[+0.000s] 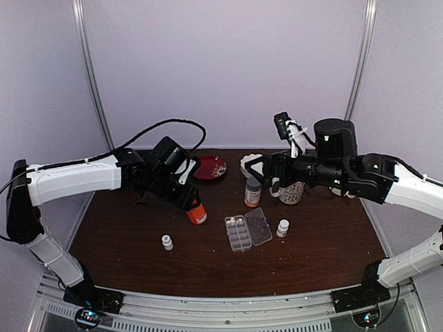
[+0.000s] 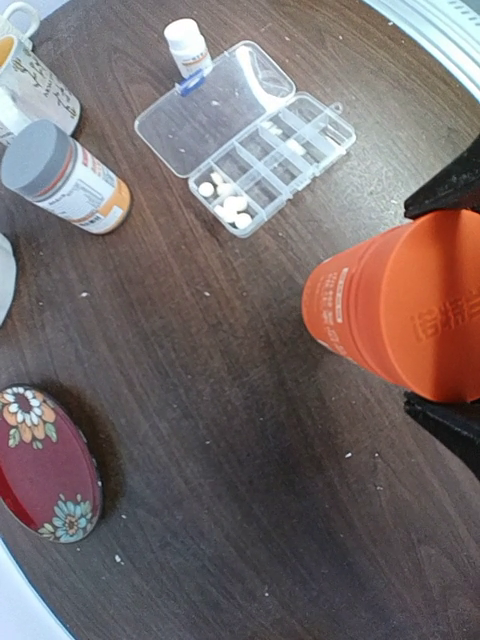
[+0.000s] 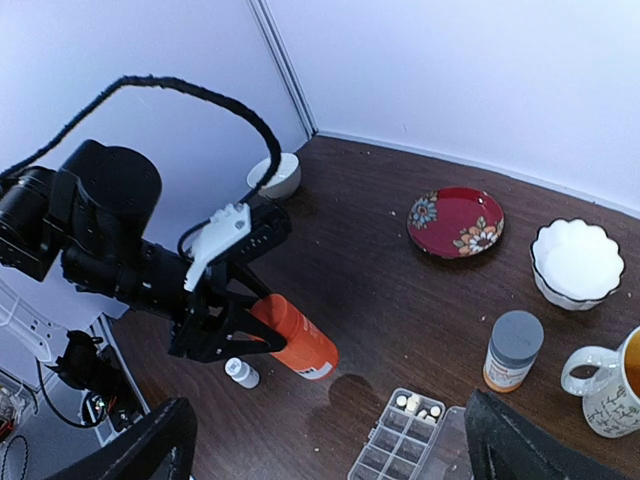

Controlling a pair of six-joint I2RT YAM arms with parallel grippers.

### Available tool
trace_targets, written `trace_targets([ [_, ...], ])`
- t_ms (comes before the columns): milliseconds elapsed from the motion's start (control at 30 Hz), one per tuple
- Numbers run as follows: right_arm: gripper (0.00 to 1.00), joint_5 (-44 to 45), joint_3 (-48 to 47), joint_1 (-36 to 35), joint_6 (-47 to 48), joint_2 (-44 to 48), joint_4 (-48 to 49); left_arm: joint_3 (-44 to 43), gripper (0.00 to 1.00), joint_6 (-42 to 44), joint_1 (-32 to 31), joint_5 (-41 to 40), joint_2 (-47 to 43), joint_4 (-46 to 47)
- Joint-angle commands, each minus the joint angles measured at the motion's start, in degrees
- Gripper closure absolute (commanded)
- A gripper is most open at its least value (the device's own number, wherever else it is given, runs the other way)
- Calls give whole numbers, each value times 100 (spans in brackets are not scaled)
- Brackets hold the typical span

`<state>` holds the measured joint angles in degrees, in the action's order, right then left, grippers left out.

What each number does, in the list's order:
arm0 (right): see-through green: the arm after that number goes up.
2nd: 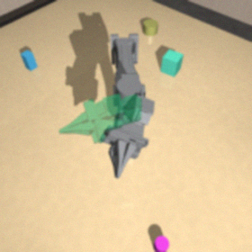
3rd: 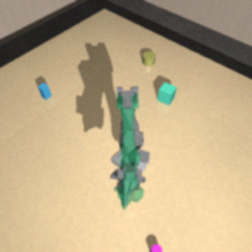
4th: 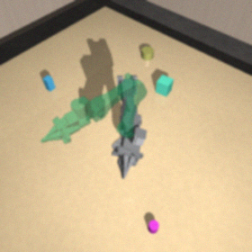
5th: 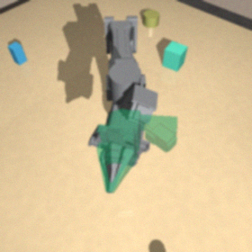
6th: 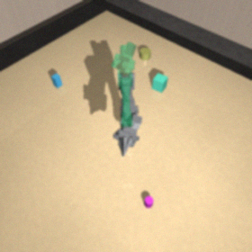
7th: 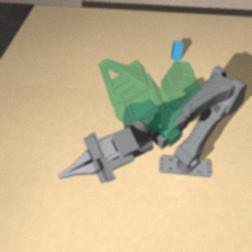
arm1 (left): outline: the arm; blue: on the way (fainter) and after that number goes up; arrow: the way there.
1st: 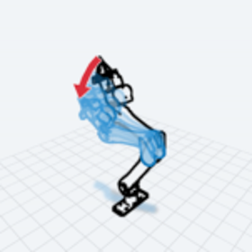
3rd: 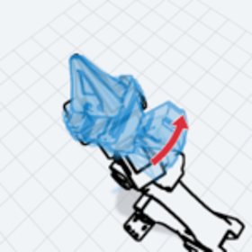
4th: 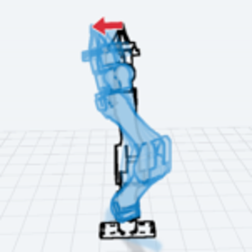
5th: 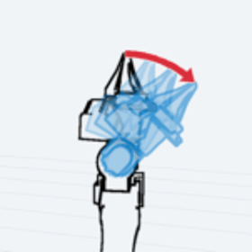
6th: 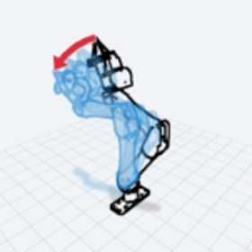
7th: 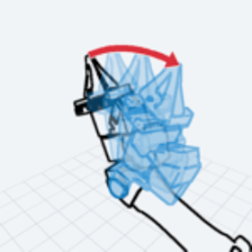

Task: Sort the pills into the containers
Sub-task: Place the pill bottle at the center of the board.

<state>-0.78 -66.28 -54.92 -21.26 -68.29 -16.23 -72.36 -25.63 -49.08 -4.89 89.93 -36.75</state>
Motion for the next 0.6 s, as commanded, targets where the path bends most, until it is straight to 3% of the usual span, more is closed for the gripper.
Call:
trace_targets([
  [0, 4, 108, 516, -115, -182, 32, 240, 110, 63, 21, -26, -253, -143, 363],
  [333, 4, 95, 387, -243, -375, 378, -445, -617, 61, -215, -361, -372, 714, -35],
  [567, 3, 233, 982, -327, -677, 942, -812, -1197, 58, -461, -854, -757, 1535, -256],
])
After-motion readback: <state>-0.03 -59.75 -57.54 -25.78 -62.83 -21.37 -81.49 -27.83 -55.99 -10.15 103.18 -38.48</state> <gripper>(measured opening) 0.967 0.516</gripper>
